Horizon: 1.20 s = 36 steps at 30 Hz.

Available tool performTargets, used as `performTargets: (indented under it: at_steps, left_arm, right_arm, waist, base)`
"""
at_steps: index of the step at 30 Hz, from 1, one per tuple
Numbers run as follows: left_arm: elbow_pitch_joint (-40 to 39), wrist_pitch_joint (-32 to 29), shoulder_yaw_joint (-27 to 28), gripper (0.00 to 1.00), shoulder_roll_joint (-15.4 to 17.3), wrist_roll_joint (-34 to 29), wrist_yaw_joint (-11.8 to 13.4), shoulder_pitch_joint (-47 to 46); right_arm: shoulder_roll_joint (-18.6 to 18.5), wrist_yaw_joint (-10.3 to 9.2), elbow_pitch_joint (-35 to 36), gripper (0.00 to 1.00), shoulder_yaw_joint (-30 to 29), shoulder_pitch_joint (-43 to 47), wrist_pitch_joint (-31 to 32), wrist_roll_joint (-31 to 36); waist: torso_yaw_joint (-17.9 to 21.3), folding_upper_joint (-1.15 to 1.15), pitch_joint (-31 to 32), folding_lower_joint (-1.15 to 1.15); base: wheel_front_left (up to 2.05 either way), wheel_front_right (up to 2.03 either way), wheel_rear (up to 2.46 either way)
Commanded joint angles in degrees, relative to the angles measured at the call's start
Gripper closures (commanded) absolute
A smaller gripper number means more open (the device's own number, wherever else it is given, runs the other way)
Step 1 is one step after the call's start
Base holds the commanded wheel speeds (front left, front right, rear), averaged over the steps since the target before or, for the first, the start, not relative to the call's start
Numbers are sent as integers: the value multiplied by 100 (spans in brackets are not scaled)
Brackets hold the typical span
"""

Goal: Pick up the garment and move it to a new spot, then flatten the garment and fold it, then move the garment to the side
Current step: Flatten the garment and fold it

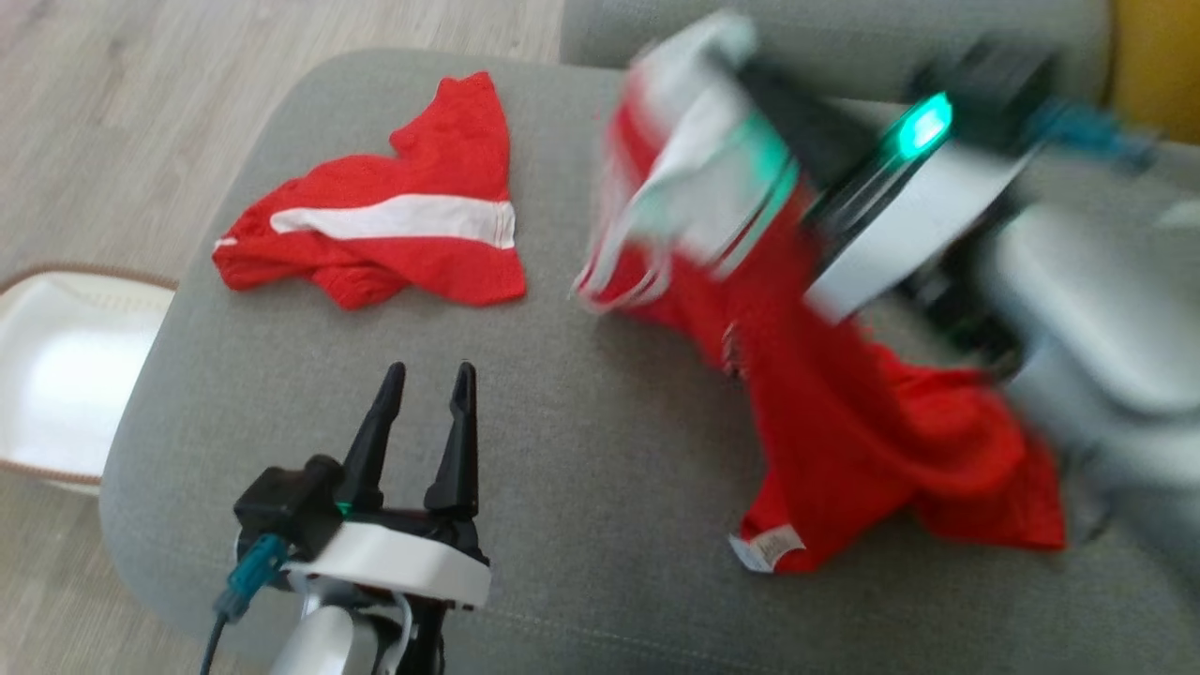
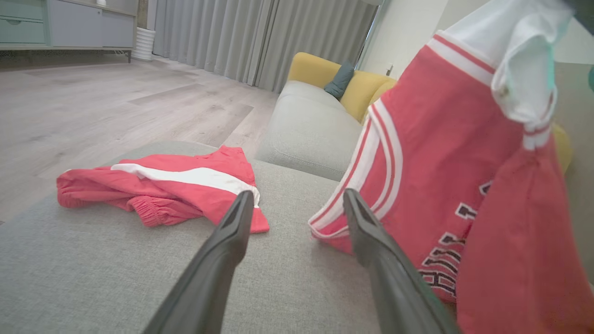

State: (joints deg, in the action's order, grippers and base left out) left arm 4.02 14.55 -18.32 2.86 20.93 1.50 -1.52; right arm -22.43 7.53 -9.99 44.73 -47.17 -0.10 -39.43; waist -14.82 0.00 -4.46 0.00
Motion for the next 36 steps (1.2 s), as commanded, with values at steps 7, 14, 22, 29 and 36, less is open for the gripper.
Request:
performTargets:
  at_steps: [7,14,22,29,36]
  left_arm:
    - [-175,45,-137,0,2,123,-30,-548]
    - [-183,45,-333,0,2,244,43,-704]
    - [-197,45,-331,0,2,288,121,-760]
    - [-164,45,-206,0,2,248,130,-788]
    - [-163,45,-4,0,2,121,86,-715]
  right_arm:
    - [-831,-4,-1327,100,327,-1571,-68,390]
    - [-752,-4,-3216,0,824,-2637,-351,911]
    - [-273,-4,-4302,0,980,-2932,-717,835]
    - [-72,-4,-4609,0,1096,-2758,-1157,537]
    - [88,-4,-4371,0,746,-2204,-1468,291]
  waist:
    - [-415,0,-543,0]
    - [-663,0,-851,0]
    - [-631,0,-921,0]
    - [-369,0,-755,0]
    - [-3,0,-412,0]
  base:
    - [0,0,0]
    - [0,0,0]
    - [0,0,0]
    - [0,0,0]
    - [0,0,0]
